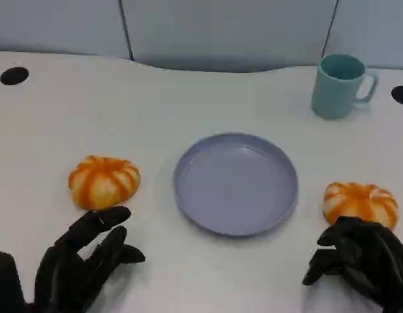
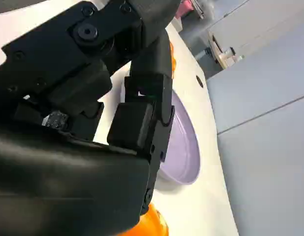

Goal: Grasp the bread from the table and place it into the plate.

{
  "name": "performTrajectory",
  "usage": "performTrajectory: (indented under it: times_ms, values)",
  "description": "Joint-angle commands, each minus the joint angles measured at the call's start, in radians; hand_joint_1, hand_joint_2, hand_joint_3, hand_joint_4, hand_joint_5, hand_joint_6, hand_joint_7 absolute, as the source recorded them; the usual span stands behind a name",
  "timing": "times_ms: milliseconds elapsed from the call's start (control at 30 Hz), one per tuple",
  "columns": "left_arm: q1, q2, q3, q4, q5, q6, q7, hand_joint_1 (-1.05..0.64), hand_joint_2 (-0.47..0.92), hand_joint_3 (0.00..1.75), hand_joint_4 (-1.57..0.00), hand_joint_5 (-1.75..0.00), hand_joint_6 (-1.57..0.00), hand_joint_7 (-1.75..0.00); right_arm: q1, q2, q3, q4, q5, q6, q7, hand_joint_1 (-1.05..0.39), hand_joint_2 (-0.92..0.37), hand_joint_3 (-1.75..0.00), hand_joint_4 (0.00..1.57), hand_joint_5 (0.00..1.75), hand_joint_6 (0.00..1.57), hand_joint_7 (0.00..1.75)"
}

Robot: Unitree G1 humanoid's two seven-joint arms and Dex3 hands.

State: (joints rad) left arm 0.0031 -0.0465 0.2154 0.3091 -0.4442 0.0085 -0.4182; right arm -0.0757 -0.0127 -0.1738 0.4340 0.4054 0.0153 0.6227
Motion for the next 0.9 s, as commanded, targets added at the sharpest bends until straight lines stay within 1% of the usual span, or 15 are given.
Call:
performTrajectory:
  times_ms: [33, 767, 833, 900]
  values:
    - [0.006, 0.012, 0.007, -0.01, 0.001, -0.01, 0.002, -0.38, 0.92, 0.24, -0.62, -1.44, -0.6, -0.84, 0.006, -0.013, -0.006, -0.007, 0.007, -0.008, 0.005, -0.97, -0.69, 0.0, 1.43, 0.65, 1.41, 0.47]
    - [0.005, 0.01, 0.008, -0.011, 0.004, -0.004, 0.012, -0.37, 0.92, 0.24, -0.63, -1.42, -0.62, -0.83, 0.008, -0.012, -0.003, -0.015, 0.005, 0.005, -0.006, -0.97, -0.69, 0.0, 1.42, 0.66, 1.42, 0.44]
    - [0.006, 0.009, 0.008, -0.011, 0.005, -0.015, 0.009, -0.37, 0.92, 0.24, -0.63, -1.42, -0.61, -0.83, 0.009, -0.012, -0.002, -0.018, 0.005, 0.008, -0.008, -0.96, -0.69, 0.0, 1.42, 0.66, 1.42, 0.44]
    - [0.005, 0.01, 0.005, 0.002, 0.023, -0.064, 0.0, -0.37, 0.92, 0.25, -0.64, -1.42, -0.61, -0.83, 0.01, -0.011, -0.002, -0.022, 0.007, 0.011, -0.008, -0.96, -0.68, 0.0, 1.42, 0.66, 1.42, 0.45]
